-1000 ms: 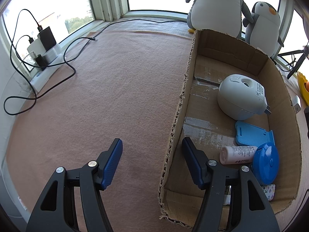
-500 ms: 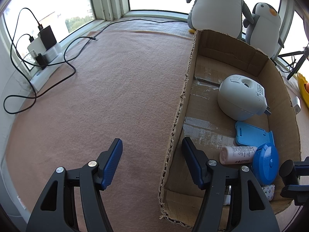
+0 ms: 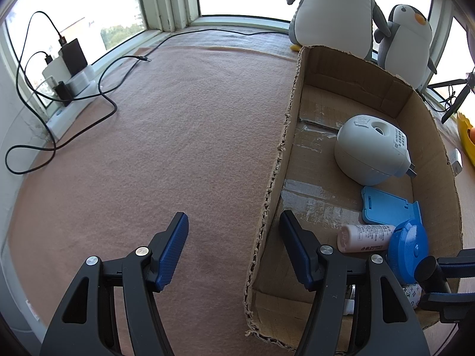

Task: Organize rigid objects
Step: 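Carry the black cylinder into the box and open the right gripper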

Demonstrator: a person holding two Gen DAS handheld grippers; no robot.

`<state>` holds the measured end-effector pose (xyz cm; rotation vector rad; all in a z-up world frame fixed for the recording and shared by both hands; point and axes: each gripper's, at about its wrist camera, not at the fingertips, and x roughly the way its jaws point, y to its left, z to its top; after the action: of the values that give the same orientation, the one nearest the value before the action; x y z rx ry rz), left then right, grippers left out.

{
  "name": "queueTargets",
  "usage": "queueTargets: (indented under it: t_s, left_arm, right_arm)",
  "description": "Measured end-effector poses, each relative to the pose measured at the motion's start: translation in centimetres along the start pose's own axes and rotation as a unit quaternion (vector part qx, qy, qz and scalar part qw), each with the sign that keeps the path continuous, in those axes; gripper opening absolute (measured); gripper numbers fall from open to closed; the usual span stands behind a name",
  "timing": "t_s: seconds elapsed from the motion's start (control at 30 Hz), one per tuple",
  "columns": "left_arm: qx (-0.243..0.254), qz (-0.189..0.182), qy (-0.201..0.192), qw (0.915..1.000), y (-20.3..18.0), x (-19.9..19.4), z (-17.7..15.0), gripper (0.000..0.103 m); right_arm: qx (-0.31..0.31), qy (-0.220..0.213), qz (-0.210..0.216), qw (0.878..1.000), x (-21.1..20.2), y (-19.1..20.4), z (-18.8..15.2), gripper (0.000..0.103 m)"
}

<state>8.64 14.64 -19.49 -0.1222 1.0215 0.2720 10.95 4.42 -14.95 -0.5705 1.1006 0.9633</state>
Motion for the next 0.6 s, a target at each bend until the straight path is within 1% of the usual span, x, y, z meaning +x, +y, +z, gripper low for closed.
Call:
queueTargets:
  t_s: [0.6]
  left_arm:
    - [0.001,0.0,0.0,1.0,0.04,0.02,0.01,0.064]
  right_arm:
    - [0.012,0.003,-0.001,1.0,0.03,-0.22,-0.1,0.017]
